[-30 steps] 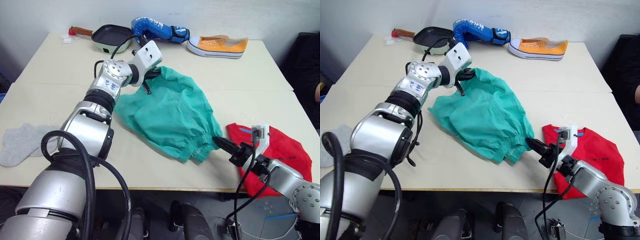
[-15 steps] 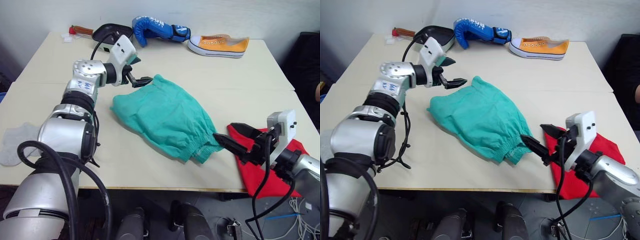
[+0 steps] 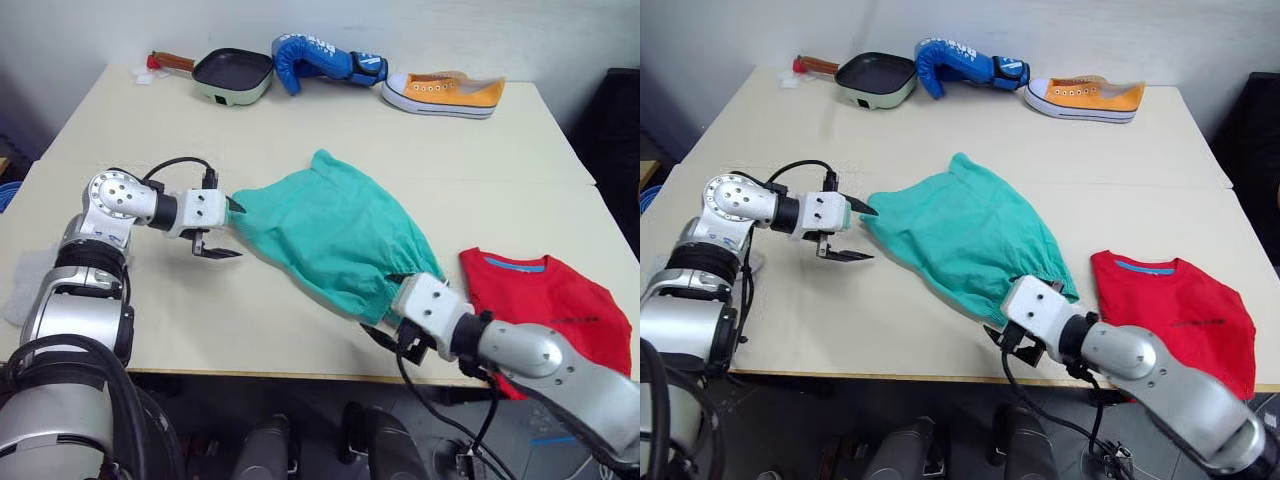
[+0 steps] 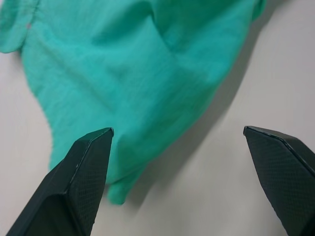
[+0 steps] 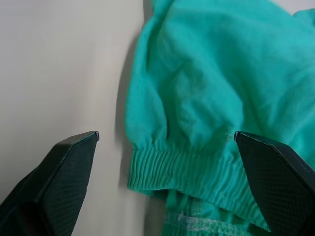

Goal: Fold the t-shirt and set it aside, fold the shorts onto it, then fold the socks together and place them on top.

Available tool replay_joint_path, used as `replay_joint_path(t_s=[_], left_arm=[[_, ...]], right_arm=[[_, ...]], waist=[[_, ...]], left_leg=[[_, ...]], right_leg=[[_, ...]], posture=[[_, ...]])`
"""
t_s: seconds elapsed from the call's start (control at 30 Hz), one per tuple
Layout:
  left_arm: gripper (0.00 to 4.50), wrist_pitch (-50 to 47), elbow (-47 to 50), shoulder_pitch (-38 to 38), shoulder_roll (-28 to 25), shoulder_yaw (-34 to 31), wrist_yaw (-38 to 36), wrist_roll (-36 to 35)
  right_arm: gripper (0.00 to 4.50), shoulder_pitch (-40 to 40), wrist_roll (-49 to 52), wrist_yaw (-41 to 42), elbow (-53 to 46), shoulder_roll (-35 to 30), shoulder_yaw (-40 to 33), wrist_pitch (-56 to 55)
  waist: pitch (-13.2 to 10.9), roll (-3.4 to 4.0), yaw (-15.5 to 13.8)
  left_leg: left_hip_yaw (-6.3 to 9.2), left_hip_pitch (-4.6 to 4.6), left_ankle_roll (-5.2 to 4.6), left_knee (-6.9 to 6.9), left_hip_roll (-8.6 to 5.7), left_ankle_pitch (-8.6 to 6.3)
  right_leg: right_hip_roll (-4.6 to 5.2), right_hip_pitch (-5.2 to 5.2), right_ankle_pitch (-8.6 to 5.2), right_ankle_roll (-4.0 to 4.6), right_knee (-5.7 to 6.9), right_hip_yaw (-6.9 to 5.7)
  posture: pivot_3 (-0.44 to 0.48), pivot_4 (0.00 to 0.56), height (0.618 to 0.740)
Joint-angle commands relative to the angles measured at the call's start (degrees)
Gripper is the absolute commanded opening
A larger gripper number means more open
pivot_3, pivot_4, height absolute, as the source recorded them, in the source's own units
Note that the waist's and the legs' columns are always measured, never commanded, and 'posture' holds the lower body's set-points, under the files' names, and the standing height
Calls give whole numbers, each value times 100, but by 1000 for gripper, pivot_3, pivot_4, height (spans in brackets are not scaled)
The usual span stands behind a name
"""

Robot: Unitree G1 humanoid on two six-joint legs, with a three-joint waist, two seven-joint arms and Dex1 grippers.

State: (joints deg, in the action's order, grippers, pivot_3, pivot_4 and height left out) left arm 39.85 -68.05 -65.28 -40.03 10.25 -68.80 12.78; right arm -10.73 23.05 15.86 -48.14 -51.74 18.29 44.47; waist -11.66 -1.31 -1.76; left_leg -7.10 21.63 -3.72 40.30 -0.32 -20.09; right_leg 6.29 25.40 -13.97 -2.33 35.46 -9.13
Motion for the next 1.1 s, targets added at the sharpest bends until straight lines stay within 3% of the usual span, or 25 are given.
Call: replay_joint_path(t_s=[0.03, 0.23, 0.33, 0.47, 0.63, 0.8, 0.83, 1.0, 1.1], left_arm=[[4456, 337, 11, -283, 163, 138, 573, 245], [4456, 331, -334, -470, 487, 581, 1768, 941], [4456, 282, -469, -528, 626, 765, 2250, 1200], [3558, 210, -598, -558, 739, 811, 2474, 1271], [1937, 253, -649, -514, 755, 852, 2461, 1291], [199, 359, -599, -363, 725, 641, 1942, 928], [17, 368, -579, -328, 712, 577, 1791, 831], [17, 299, 32, 265, 329, 92, 77, -130], [17, -172, 1121, 990, -7, -122, -704, -769]], right_arm=[[4500, -115, -720, -94, 88, 241, 425, -43], [4500, -308, -2763, -122, 929, 192, 1458, -828], [4500, -274, -3568, -236, 1323, 289, 1591, -1159], [3577, -173, -4332, -181, 1676, 281, 1574, -1576], [1886, 23, -4741, -89, 1856, 341, 1274, -1987], [73, 287, -4763, 129, 1971, 356, 821, -2533], [0, 322, -4730, 183, 1974, 369, 729, -2650], [0, 642, -4362, 631, 2145, -173, 130, -4177], [0, 834, -4235, 796, 2419, -457, -109, -5162]], waist=[[1, -1, 2], [2, -3, 55], [4, -6, 59], [5, -7, 43], [6, -9, 30], [6, -9, 49], [6, -9, 54], [6, -9, 111], [6, -8, 174]], left_leg=[[0, 2, -4, 1, -2, 1], [-3, 2, -5, -1, -1, 2], [-5, -2, -5, -4, 1, 3], [-9, -10, -7, -1, 1, 5], [-5, -9, -8, 2, -1, 6], [-5, -9, -8, 1, -1, 6], [-5, -9, -8, 1, 0, 6], [-6, -10, -6, -2, 2, 7], [-4, -13, 1, -6, 6, 10]], right_leg=[[1, 0, 1, -2, 0, 0], [-4, 1, 2, -4, 4, -3], [-7, 1, 1, -5, 4, -1], [-4, -5, 1, -5, 9, 3], [1, -9, 2, -5, 8, 0], [-2, -9, 2, -5, 8, -3], [-3, -9, 1, -5, 8, -3], [-7, -8, 1, -4, 5, -3], [-10, -8, -2, -1, 6, -4]], posture=[[0, 150, 740], [0, 150, 740], [0, 150, 740], [0, 150, 740], [0, 150, 740], [0, 150, 740], [0, 150, 740], [0, 150, 740], [0, 150, 740]])
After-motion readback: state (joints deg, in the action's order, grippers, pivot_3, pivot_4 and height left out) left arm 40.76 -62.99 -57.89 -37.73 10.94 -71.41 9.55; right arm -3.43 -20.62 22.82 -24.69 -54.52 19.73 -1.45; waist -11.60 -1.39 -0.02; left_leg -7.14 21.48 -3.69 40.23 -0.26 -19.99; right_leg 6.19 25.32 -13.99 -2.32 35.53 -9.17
